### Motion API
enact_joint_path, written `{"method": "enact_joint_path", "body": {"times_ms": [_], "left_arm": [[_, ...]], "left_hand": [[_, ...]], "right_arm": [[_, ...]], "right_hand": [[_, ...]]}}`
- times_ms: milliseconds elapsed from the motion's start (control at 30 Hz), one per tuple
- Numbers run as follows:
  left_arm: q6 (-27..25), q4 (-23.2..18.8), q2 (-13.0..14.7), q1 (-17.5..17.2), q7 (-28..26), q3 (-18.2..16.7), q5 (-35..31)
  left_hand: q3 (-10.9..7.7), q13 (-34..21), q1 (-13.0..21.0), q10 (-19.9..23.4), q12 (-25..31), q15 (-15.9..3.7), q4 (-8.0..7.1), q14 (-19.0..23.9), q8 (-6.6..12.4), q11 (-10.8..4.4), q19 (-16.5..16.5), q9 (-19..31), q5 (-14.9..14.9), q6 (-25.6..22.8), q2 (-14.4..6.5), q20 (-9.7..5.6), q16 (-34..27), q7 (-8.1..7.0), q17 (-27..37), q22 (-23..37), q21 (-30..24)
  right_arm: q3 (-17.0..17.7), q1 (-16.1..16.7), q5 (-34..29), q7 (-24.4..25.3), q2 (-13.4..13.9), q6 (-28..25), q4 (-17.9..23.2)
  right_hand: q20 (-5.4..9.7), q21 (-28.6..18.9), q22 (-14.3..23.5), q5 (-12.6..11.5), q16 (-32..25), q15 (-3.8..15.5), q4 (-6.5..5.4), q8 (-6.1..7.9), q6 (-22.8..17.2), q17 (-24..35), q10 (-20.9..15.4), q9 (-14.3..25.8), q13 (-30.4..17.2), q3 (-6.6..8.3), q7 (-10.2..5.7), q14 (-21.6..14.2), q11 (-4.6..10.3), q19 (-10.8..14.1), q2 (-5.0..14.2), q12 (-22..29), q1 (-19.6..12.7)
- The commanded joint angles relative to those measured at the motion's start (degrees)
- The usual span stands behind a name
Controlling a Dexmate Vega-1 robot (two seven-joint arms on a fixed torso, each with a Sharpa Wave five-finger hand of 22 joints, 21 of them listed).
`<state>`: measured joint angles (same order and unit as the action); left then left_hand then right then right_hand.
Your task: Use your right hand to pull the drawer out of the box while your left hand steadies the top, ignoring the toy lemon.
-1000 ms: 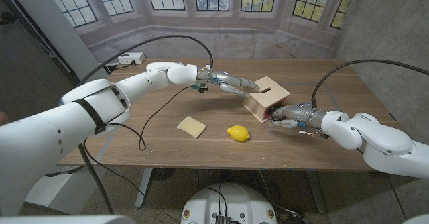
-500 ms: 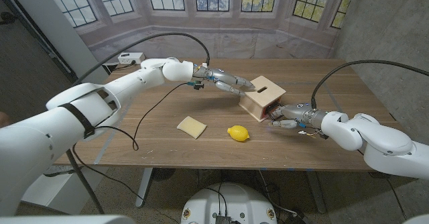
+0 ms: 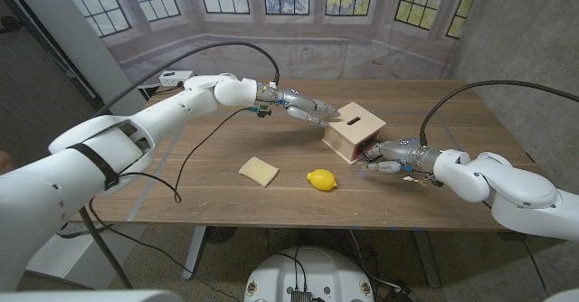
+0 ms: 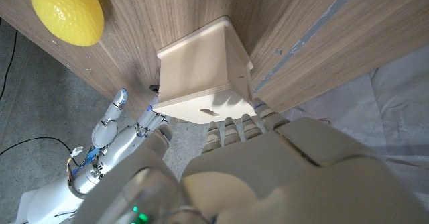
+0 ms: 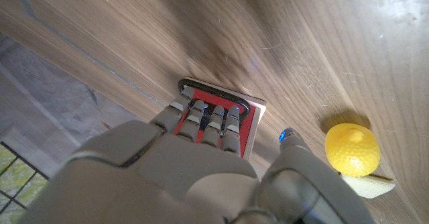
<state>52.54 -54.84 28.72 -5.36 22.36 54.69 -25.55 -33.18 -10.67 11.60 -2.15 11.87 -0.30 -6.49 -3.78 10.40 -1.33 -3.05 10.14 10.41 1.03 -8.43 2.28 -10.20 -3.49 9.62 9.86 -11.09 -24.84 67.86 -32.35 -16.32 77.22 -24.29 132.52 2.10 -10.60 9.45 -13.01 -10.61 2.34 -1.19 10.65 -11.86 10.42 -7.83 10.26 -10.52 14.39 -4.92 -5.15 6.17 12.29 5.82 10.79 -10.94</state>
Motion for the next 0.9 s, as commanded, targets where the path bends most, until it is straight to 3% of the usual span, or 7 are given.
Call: {"method": "enact_joint_path", "body": {"times_ms": [33,900], "left_arm": [[1.42,0.77,-1.22,1.17,-2.01,-0.10,-2.97],[1.37,1.52,-2.01,4.39,-3.46,2.58,-8.15]], "left_hand": [[-0.17,-0.12,-0.70,0.40,0.18,-0.06,-0.37,0.23,0.38,-0.53,0.64,0.16,0.25,-0.32,-0.04,0.46,-0.07,-0.71,0.11,0.18,0.33],[0.15,0.04,-2.44,5.63,1.39,-2.26,-1.08,5.83,0.77,-1.38,2.79,0.14,0.33,-3.37,0.45,0.85,-1.01,-2.00,0.04,0.17,0.50]], "right_arm": [[-0.39,-0.38,-0.38,-0.49,-0.91,-0.07,-0.20],[-1.78,-2.76,-1.56,-3.91,-2.66,1.02,-1.14]], "right_hand": [[1.00,-0.25,0.18,-0.25,-0.26,4.07,0.18,0.11,0.00,0.03,-0.02,0.08,-0.10,0.20,0.13,-0.08,0.01,0.43,0.13,0.13,0.31],[0.94,-0.17,0.18,-0.27,-0.19,4.43,0.36,0.02,0.23,0.01,0.33,0.09,-0.09,0.35,0.13,0.06,0.25,0.29,0.08,0.02,0.48]]}}
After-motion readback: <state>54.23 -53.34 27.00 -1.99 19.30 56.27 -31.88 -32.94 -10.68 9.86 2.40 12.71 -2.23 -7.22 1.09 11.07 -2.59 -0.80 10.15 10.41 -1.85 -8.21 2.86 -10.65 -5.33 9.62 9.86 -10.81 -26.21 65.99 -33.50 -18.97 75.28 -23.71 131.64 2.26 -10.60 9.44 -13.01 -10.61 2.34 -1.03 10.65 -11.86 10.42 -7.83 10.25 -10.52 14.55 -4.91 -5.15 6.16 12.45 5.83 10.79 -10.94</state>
